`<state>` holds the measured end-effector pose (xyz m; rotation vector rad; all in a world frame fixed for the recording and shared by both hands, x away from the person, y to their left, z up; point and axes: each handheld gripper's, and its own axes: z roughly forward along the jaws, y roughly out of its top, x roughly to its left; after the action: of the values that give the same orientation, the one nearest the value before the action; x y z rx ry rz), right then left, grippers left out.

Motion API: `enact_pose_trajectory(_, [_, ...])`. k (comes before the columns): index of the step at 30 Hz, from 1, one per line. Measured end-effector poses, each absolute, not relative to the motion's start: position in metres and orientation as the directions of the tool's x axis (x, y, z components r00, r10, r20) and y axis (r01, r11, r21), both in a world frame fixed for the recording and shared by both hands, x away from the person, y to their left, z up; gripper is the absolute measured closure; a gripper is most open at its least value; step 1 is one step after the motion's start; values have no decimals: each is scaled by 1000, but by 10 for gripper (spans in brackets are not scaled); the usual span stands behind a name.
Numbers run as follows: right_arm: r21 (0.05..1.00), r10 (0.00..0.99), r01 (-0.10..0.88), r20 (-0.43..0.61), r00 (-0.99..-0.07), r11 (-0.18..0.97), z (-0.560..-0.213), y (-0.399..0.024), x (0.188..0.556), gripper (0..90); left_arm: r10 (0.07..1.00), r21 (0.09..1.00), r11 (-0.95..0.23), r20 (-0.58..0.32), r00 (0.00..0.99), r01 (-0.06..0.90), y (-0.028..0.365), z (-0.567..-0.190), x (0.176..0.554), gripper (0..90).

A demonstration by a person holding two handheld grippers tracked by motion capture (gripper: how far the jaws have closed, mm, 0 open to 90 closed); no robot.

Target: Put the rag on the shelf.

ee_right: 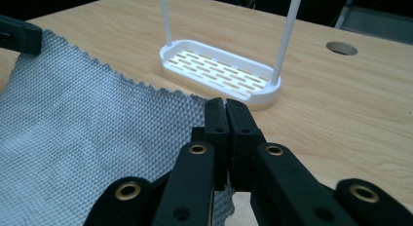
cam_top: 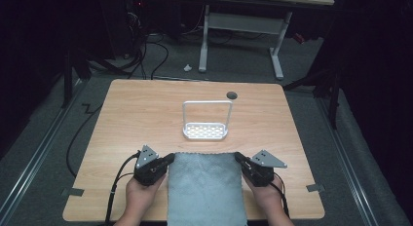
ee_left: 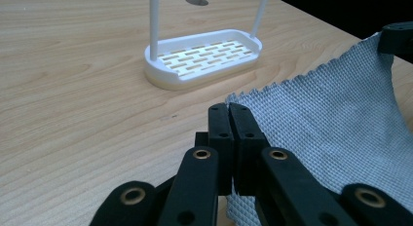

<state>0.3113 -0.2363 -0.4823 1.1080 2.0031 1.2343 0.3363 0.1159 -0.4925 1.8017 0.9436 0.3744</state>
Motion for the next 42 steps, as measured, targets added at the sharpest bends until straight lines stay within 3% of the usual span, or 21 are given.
enact_pose_trajectory(42, [988,889,92,-69,-452,124,-372,-242,327,899,762,990,-64,-33,647,125,116,-375,356,892])
